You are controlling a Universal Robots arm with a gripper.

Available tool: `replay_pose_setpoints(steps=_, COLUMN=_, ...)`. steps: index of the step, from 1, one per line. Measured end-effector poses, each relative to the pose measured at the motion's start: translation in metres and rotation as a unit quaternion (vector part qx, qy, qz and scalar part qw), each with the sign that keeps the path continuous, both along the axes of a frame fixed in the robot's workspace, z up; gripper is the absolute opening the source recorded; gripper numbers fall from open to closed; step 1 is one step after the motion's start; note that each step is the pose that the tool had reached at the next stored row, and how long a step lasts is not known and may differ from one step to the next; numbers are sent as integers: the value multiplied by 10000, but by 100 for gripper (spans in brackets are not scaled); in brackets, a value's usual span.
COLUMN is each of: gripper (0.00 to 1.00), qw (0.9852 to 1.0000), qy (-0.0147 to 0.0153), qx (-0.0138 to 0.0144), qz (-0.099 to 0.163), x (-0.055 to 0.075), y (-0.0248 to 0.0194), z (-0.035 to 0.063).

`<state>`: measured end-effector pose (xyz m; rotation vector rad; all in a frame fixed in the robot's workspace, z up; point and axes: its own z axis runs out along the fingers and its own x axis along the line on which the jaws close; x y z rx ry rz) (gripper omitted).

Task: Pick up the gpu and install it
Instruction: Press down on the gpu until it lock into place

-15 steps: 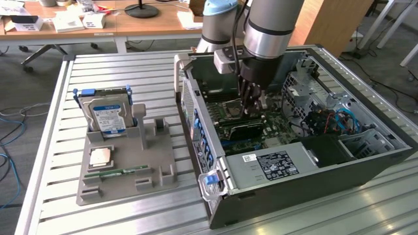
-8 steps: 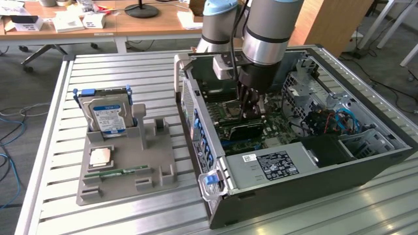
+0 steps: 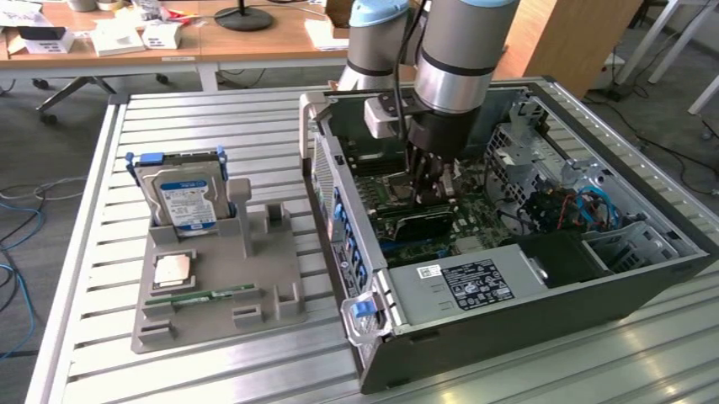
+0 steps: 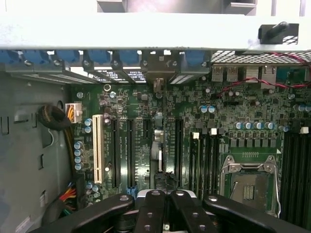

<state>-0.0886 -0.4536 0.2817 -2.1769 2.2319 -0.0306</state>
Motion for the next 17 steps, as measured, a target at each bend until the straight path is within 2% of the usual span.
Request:
replay_pose_setpoints(steps=8, gripper=11, qw=10000, qy=0, qx=0, qz=0, x=-5, y=9, z=-97)
replay_pose_setpoints(steps=17, gripper=11, qw=10000, qy=0, qx=2, qz=0, x=-5, y=9, z=-130)
